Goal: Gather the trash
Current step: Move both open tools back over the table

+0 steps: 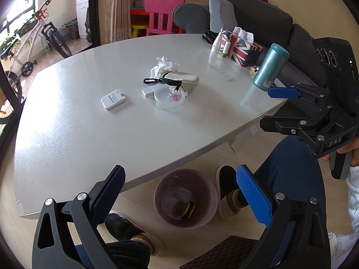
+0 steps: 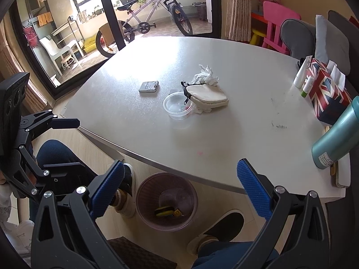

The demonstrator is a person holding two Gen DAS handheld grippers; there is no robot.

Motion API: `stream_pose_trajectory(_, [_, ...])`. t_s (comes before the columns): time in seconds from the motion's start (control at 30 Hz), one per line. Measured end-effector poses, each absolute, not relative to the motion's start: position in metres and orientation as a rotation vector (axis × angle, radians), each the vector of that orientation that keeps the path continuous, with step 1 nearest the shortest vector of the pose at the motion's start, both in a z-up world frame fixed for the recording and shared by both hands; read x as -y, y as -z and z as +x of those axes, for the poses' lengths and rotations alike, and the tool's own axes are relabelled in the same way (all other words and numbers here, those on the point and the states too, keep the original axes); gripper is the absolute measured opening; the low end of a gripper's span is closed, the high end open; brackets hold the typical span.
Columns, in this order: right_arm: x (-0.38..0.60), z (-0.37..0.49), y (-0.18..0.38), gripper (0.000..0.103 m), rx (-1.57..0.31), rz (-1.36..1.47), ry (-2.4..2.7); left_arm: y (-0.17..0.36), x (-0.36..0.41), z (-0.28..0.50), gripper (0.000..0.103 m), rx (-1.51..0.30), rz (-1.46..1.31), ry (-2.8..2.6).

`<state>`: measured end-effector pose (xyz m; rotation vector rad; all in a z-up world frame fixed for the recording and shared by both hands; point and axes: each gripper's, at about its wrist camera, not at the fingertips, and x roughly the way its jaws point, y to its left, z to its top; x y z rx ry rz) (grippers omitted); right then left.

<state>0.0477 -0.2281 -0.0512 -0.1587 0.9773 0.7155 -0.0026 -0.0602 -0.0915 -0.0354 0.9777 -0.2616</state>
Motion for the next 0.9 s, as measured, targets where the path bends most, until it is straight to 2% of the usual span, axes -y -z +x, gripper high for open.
stream_pose_trajectory(0.4, [0.223, 0.063, 0.05, 0.099, -0.975, -0.15, -0.717, 0.085, 0.047, 0.004, 0.096, -0.952, -0.059, 0.233])
stream_pose_trajectory(0.9, [0.193, 0.138, 0.052, 0.099, -1.003, -0.154, -0.72, 0.076, 0.022, 0.038, 0.096, -0.912, -0.098, 0.209])
